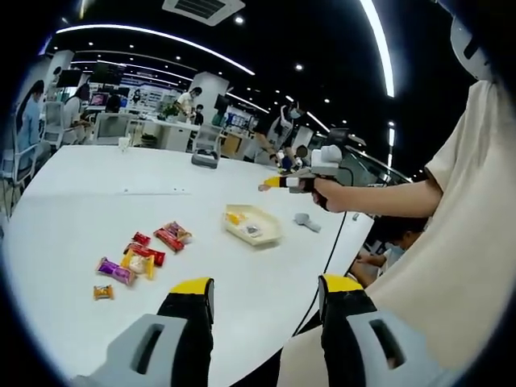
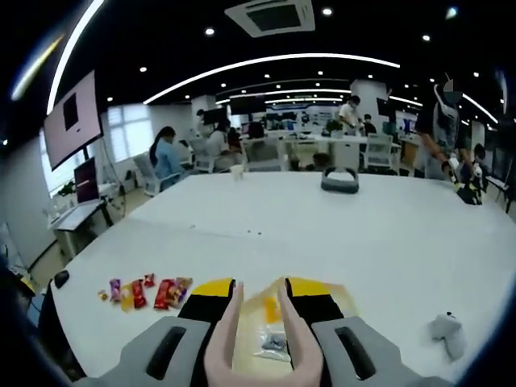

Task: Place the target food into the container with the food tongs after gripping and lifting it, then release it inside without dropping or visibly crushing the food.

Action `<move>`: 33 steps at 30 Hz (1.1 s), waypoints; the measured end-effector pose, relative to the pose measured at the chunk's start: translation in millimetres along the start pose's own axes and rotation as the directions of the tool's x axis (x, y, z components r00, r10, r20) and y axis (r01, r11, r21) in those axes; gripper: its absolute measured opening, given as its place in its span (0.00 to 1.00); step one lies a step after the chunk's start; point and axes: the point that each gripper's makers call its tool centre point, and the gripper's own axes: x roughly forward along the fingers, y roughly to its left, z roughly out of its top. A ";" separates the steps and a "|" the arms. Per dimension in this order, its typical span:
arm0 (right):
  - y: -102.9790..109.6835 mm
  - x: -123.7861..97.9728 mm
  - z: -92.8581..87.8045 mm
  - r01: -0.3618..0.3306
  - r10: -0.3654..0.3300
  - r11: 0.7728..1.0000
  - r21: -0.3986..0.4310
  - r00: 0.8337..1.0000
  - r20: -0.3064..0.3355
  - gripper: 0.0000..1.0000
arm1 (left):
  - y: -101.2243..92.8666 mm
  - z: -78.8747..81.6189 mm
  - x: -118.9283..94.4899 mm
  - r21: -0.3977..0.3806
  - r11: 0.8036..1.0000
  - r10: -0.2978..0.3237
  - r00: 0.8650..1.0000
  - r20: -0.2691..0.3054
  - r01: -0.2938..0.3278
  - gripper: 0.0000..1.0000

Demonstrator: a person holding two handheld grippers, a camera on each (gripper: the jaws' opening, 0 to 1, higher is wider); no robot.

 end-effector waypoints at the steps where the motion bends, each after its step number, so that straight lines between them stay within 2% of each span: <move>1: 2.3 0.8 0.0 -0.004 0.004 1.000 0.000 1.000 -0.001 0.23 | 0.4 -0.6 -0.6 0.000 1.000 0.001 1.000 -0.001 -0.001 0.52; 3: 18.8 7.5 1.6 -0.034 0.034 0.999 -0.011 0.999 -0.005 0.23 | 6.0 -2.3 -5.6 -0.006 1.000 0.016 1.000 0.000 -0.016 0.52; 9: 37.5 18.3 3.5 -0.073 0.073 0.997 -0.024 0.997 -0.016 0.24 | 9.0 2.8 -7.3 -0.011 0.999 0.034 0.999 0.020 -0.034 0.52; 14: 57.8 29.1 0.7 -0.112 0.110 0.993 -0.040 0.993 -0.032 0.24 | 9.9 0.2 -11.9 -0.022 0.999 0.047 0.999 0.028 -0.046 0.52; 23: 89.6 45.4 -8.6 -0.170 0.167 0.984 -0.054 0.984 -0.064 0.24 | 24.9 -3.4 -29.1 -0.041 0.995 0.091 0.995 0.030 -0.090 0.52; 30: 112.0 58.3 -14.4 -0.209 0.203 0.976 -0.061 0.975 -0.092 0.24 | 30.7 2.8 -38.7 -0.002 0.991 0.131 0.991 0.025 -0.131 0.52; 33: 119.1 61.2 -15.4 -0.219 0.212 0.974 -0.065 0.973 -0.096 0.24 | 35.3 1.7 -41.5 -0.001 0.989 0.145 0.989 0.024 -0.145 0.56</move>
